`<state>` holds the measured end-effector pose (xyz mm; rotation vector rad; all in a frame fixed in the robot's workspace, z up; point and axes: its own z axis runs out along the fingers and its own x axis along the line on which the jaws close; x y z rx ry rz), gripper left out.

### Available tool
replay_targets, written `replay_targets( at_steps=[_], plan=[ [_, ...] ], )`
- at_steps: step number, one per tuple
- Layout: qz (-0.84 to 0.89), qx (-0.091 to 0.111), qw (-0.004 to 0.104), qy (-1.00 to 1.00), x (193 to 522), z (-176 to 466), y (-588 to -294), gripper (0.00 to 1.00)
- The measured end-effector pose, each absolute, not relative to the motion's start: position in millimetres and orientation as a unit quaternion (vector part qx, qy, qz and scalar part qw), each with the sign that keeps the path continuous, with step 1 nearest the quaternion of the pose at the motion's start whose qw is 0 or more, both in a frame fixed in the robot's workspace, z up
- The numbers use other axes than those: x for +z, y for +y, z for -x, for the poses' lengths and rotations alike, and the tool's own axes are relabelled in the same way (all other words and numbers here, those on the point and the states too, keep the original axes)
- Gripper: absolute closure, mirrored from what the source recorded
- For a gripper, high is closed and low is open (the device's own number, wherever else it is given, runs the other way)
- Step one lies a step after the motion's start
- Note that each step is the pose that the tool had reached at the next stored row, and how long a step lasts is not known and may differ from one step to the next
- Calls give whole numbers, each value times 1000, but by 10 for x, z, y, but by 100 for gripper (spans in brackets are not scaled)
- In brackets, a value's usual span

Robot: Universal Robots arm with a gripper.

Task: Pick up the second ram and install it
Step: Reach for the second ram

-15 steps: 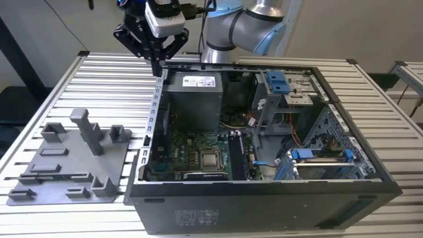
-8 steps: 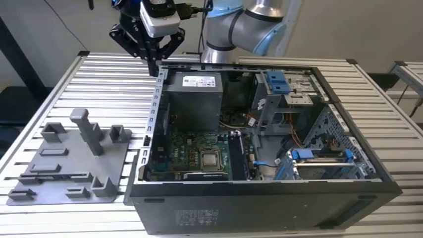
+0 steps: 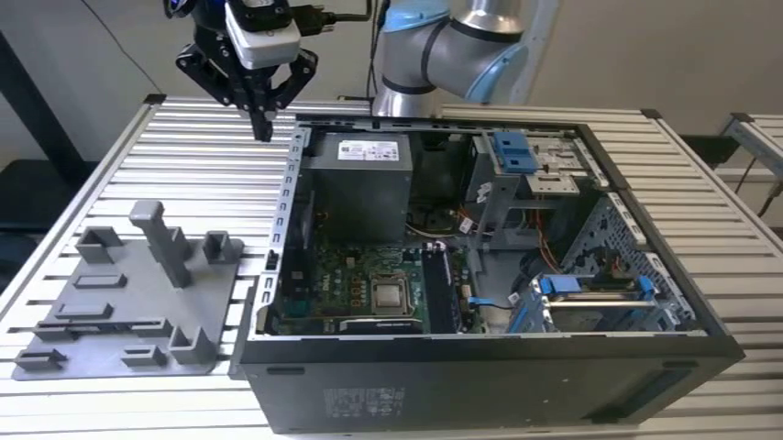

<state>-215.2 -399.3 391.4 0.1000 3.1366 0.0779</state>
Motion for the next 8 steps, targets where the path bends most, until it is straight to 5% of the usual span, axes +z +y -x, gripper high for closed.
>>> replay_targets(
  at_steps=[8],
  plan=[
    [-32, 25, 1, 999, 3913, 2406, -3993, 89]
  ],
)
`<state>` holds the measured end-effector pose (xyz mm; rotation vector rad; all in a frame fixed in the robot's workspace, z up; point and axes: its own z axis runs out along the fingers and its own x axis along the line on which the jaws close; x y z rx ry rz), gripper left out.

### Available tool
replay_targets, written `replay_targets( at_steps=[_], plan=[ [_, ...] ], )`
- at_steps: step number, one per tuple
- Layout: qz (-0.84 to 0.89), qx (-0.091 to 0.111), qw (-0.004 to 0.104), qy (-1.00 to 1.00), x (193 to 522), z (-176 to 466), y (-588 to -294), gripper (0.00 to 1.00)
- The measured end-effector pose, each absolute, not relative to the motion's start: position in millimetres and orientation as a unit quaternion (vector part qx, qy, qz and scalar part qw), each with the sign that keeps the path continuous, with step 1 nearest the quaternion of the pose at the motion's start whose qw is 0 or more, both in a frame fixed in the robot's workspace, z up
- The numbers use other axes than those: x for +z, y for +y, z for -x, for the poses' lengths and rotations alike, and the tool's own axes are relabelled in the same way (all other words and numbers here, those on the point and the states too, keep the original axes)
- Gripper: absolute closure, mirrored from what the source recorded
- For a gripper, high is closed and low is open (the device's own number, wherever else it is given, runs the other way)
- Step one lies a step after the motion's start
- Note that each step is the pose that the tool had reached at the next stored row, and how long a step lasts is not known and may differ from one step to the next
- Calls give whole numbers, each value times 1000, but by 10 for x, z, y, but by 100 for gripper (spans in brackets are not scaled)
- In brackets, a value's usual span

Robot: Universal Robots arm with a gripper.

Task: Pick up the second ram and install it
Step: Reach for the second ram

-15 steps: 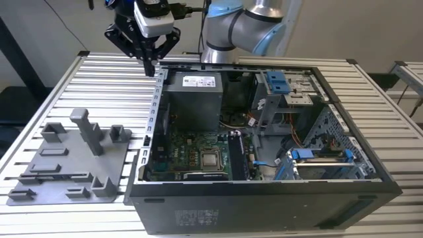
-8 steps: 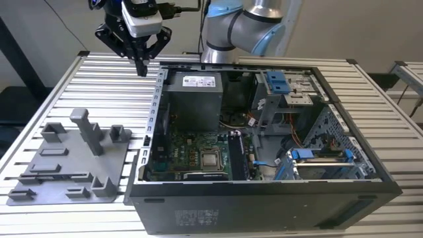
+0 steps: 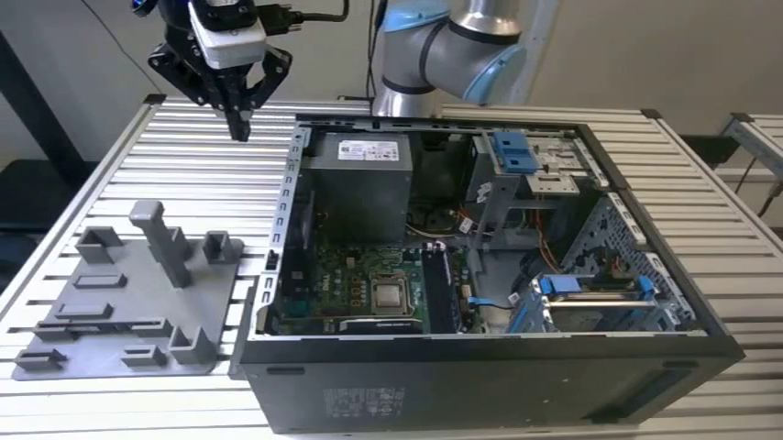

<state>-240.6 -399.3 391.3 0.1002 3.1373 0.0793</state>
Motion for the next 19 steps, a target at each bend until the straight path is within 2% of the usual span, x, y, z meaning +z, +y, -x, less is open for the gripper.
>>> replay_targets(
  at_steps=[19],
  plan=[
    [-32, 26, 1, 999, 3902, 3068, -3993, 89]
  ],
)
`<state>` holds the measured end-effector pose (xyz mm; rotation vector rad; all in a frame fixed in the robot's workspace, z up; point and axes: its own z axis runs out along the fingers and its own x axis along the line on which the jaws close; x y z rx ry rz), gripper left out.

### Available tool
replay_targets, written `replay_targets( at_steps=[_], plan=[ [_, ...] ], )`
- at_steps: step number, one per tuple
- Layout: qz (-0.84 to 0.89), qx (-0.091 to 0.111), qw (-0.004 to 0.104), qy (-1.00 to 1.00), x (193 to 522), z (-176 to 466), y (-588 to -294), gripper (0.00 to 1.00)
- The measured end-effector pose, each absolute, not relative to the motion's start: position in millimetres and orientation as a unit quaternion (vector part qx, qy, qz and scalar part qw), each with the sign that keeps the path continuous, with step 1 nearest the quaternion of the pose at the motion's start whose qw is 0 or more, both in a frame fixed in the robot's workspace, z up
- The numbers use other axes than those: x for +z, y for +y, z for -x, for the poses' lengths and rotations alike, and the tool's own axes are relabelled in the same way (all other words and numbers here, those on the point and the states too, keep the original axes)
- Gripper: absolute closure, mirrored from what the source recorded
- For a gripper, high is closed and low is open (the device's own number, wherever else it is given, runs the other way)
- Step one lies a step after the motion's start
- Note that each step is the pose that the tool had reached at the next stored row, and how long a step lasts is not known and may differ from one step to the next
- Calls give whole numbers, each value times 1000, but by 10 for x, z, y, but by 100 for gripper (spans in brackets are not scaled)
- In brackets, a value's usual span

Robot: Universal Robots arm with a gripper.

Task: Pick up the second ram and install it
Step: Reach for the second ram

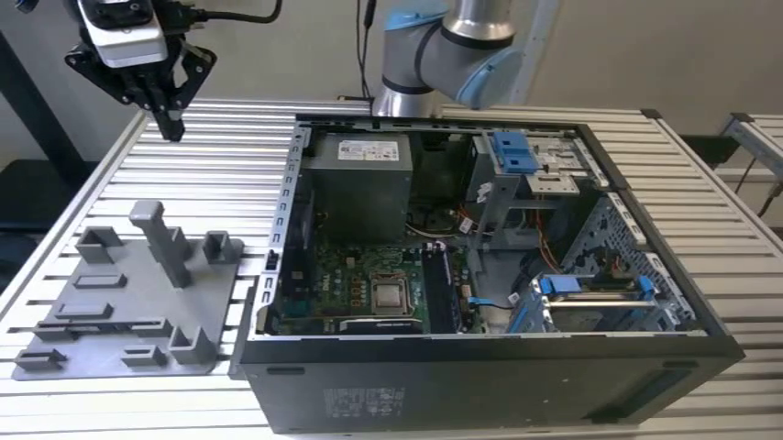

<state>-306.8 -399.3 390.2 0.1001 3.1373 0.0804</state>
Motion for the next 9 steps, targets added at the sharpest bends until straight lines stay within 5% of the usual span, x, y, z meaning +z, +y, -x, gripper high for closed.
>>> replay_targets(
  at_steps=[9],
  plan=[
    [-32, 26, 1, 999, 3893, 3409, -3993, 89]
  ],
)
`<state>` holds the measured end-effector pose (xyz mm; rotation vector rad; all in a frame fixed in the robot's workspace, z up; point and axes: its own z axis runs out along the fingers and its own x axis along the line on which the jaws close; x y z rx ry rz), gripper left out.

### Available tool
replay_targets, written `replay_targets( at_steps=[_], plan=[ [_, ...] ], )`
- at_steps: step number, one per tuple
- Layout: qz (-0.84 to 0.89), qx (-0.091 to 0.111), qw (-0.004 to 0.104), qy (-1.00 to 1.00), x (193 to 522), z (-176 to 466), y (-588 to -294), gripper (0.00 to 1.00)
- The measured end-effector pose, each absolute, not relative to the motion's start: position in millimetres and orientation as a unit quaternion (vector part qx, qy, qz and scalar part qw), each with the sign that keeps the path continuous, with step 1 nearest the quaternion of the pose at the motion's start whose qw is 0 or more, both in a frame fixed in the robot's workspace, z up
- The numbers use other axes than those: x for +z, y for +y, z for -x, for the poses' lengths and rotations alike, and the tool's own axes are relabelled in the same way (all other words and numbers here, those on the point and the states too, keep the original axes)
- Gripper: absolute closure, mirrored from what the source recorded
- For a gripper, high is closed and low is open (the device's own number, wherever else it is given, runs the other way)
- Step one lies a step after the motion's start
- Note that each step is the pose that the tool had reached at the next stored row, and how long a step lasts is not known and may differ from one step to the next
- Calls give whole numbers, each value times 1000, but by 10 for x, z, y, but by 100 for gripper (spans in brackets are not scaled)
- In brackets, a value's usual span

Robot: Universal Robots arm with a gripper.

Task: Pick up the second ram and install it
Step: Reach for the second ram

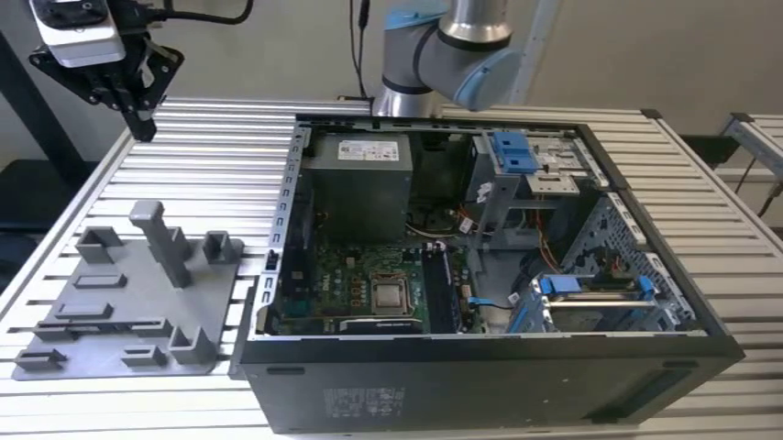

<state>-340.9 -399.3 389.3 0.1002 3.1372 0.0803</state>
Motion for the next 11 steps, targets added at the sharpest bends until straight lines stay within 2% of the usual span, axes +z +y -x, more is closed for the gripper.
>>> replay_targets(
  at_steps=[11],
  plan=[
    [-28, 26, 1, 999, 3881, 3770, -3993, 89]
  ],
)
